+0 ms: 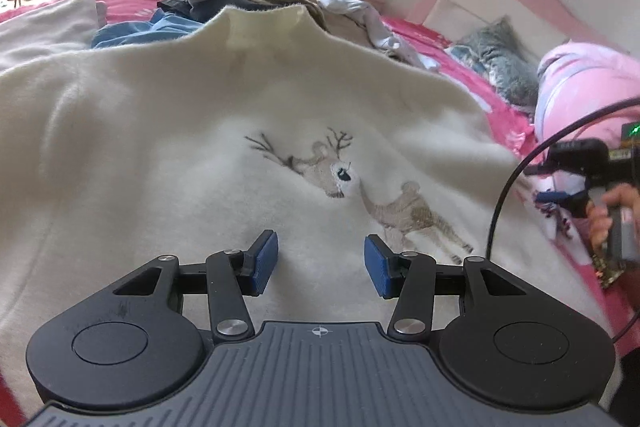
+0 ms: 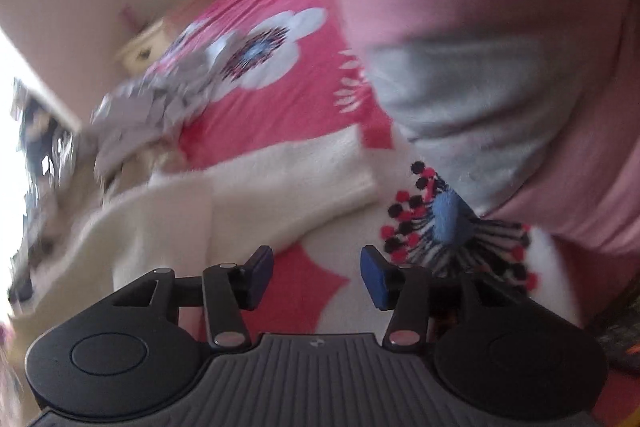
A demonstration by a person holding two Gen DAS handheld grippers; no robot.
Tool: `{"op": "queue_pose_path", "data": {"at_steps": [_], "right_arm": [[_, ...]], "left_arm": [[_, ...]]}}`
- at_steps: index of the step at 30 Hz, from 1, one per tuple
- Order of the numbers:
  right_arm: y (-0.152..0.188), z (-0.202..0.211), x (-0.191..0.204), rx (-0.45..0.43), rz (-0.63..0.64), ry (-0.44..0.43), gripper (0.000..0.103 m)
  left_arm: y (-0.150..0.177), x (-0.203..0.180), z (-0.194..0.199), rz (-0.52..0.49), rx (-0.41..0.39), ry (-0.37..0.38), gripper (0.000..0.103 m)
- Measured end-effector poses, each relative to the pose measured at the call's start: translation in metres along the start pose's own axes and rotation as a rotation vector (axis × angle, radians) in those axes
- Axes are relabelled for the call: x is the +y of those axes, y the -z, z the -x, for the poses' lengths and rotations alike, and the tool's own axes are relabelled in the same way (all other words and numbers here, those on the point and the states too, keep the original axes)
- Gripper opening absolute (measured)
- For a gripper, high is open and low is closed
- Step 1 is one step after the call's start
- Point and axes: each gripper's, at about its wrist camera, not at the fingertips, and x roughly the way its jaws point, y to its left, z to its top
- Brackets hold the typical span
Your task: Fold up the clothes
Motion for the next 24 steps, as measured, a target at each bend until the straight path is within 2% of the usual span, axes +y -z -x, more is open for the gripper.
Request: {"op": "queue_pose_path", "data": {"at_steps": [5,9,13,15,16,17,19,24], "right_arm": [[-0.007,-0.030,-0.017,-0.051,-0.185,0.003,0.053],[-0.012,-0.041,-0.019,-0.116,-0.232,0.028,0.054],[-0.016,-0.050,-0.020,-0.142,-0.271,0.023,0.054],[-0.018,-0.049,-0.015,-0.145,-0.234,0.015,0.041],[-0.019,-0.048,-0.012,-0.147,-0.215,0.010,0.025],[-0.020,-0.045,-0.009,-0.155,-0.179,0.012,0.017],[-0.027,-0.036,0.005,-0.174,-0.051,0.009,0.012],[-0.051,-0.010,0.048,-0.230,0.295,-0.004,0.010]], "left_arm": [[0.001,0.002,0.000,0.027,-0.009,-0.006,0.048],[0.001,0.001,-0.001,0.028,-0.008,-0.008,0.048],[0.001,-0.001,-0.001,0.027,-0.004,-0.017,0.048],[0.000,-0.001,0.000,0.031,0.000,-0.019,0.048],[-0.001,-0.001,0.000,0.033,0.001,-0.019,0.048],[-0.001,-0.001,0.000,0.033,0.002,-0.020,0.048],[-0.001,-0.001,0.001,0.032,0.005,-0.023,0.048],[-0.001,-0.005,0.002,0.024,0.011,-0.044,0.048]]}}
